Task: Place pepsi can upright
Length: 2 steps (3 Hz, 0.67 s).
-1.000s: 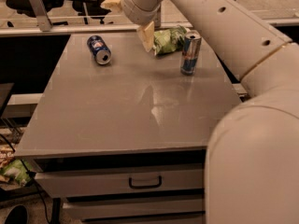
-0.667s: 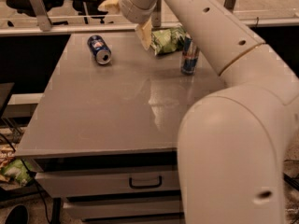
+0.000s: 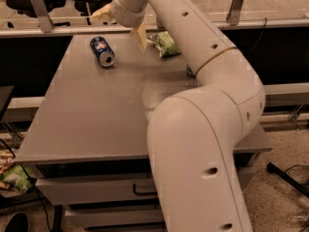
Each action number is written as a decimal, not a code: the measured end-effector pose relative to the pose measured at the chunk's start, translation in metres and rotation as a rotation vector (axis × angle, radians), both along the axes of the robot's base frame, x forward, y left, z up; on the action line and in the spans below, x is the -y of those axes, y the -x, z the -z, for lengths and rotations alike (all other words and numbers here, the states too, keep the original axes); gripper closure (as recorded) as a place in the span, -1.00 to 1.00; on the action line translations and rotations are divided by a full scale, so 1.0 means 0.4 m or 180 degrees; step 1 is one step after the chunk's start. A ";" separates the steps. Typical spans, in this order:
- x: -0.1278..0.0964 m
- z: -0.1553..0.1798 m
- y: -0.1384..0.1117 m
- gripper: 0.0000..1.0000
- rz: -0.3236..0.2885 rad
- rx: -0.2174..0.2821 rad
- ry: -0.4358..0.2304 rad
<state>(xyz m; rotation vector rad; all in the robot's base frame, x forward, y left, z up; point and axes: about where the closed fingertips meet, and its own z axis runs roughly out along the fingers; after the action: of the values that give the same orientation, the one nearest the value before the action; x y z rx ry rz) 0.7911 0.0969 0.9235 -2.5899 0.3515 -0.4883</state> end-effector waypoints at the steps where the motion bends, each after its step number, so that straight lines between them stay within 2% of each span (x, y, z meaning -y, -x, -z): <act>1: -0.043 0.032 0.004 -1.00 -0.0241 -0.0060 0.0157; 2: -0.078 0.063 0.004 -1.00 -0.0428 -0.0105 0.0307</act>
Offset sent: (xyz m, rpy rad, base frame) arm 0.0169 0.0429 -0.0210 -0.1658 0.0535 0.2106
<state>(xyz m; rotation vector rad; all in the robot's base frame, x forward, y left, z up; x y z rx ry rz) 0.7896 0.1280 0.8982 -2.6954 0.1667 -0.4252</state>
